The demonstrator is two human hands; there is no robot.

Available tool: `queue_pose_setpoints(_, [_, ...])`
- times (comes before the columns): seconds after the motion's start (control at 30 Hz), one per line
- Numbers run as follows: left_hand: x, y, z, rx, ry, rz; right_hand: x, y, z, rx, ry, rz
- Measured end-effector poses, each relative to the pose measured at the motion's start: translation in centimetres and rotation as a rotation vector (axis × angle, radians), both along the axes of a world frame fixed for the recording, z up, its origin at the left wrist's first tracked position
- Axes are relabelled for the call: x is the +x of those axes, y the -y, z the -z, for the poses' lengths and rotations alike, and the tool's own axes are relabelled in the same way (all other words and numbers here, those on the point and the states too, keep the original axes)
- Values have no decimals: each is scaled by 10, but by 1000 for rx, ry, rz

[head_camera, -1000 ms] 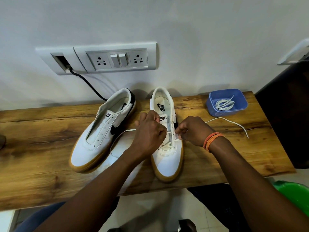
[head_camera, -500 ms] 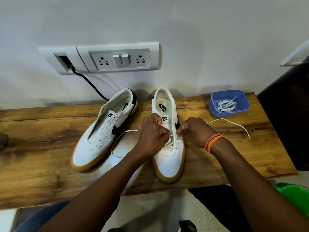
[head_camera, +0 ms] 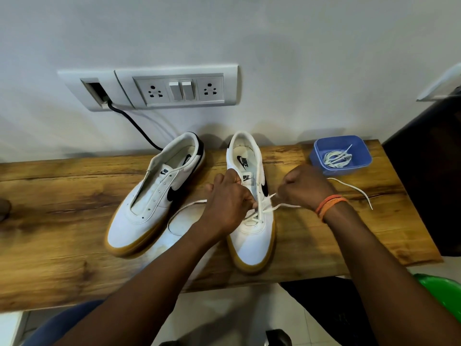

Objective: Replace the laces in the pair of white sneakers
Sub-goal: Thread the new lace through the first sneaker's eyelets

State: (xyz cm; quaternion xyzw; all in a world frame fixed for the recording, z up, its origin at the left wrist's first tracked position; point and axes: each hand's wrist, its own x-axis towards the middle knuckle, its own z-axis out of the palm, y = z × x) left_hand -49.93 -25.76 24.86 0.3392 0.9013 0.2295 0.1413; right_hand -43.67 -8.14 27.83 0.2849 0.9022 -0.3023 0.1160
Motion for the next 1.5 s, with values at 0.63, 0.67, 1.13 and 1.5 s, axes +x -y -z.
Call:
queue_pose_setpoints(0.63, [-17,104,-32,229,92,-278,-8,23,11,-56,28,-217])
queue_pose_setpoints(0.67, [-19,100,-27,220,50,-243,-8,23,13,-29,30,-222])
queue_pose_setpoints(1.13, [-31,56,2,38,-135,228,-4,1,-5,-33,-23,-19])
queue_pose_setpoints(1.5, [-28,55,1,13,-134,287,-4,-16,-12,185,21,76])
